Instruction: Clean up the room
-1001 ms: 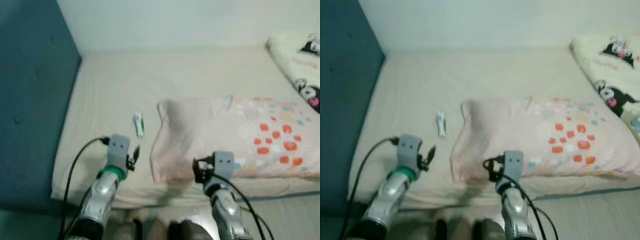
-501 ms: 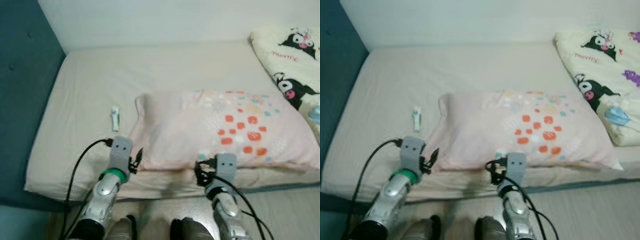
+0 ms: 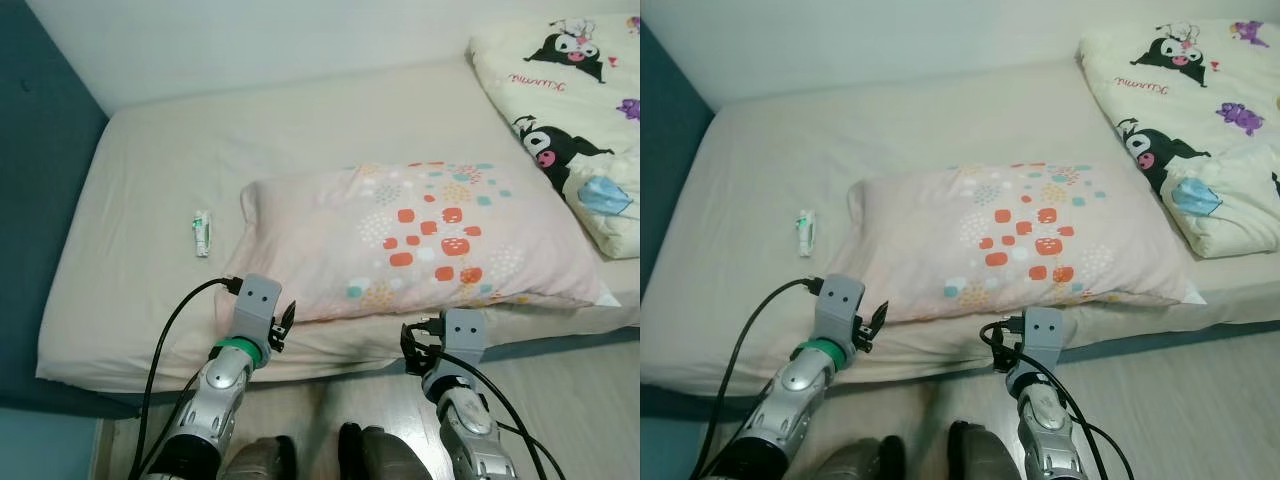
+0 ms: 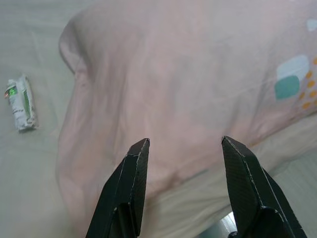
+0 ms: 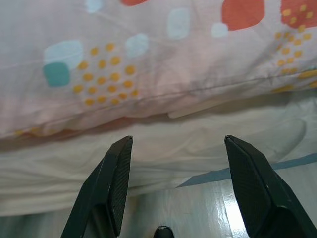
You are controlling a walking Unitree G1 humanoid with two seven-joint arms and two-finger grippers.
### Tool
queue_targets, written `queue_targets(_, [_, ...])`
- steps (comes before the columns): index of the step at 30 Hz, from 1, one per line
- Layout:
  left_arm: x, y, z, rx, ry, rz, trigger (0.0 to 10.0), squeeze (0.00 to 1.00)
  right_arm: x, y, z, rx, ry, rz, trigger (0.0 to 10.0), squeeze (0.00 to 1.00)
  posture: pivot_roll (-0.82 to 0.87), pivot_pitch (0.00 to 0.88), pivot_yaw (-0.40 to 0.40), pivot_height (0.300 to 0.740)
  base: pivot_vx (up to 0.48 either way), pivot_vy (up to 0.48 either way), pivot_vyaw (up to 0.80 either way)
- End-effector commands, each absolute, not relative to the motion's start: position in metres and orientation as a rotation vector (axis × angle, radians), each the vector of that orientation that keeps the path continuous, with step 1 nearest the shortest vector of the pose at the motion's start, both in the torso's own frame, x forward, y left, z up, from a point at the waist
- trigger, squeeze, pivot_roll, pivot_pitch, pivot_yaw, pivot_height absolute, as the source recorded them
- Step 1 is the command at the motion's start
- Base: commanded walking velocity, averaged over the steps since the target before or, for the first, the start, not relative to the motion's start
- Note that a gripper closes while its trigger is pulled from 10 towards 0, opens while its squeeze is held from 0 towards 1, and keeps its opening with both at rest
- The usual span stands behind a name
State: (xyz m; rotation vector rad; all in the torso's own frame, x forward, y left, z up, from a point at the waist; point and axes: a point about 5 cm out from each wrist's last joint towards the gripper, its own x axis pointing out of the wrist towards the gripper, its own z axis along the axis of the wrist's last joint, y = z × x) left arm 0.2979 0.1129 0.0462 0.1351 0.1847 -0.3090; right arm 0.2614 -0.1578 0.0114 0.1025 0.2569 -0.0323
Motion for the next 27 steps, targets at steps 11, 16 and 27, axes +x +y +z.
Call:
queue_targets(11, [0.2926, 0.1180, 0.0352, 0.180, 0.238, -0.295, 10.0, 0.00, 0.2563, -0.1530, 0.0041, 0.134, 0.294, -0.041, 10.0, 0.00, 0.00, 0.152, 0.100, 0.740, 0.000, 0.029, 0.00])
queue_targets(16, [0.2930, 0.1185, 0.0338, 0.190, 0.257, -0.297, 10.0, 0.00, 0.2552, -0.1536, 0.0031, 0.137, 0.296, -0.046, 10.0, 0.00, 0.00, 0.151, 0.104, 0.740, 0.000, 0.448, 0.00])
queue_targets(27, [0.2940, 0.1123, 0.0333, 0.147, 0.266, -0.286, 10.0, 0.00, 0.2556, -0.1549, 0.0034, 0.149, 0.295, -0.061, 10.0, 0.00, 0.00, 0.138, 0.114, 0.740, 0.000, 0.000, 0.00])
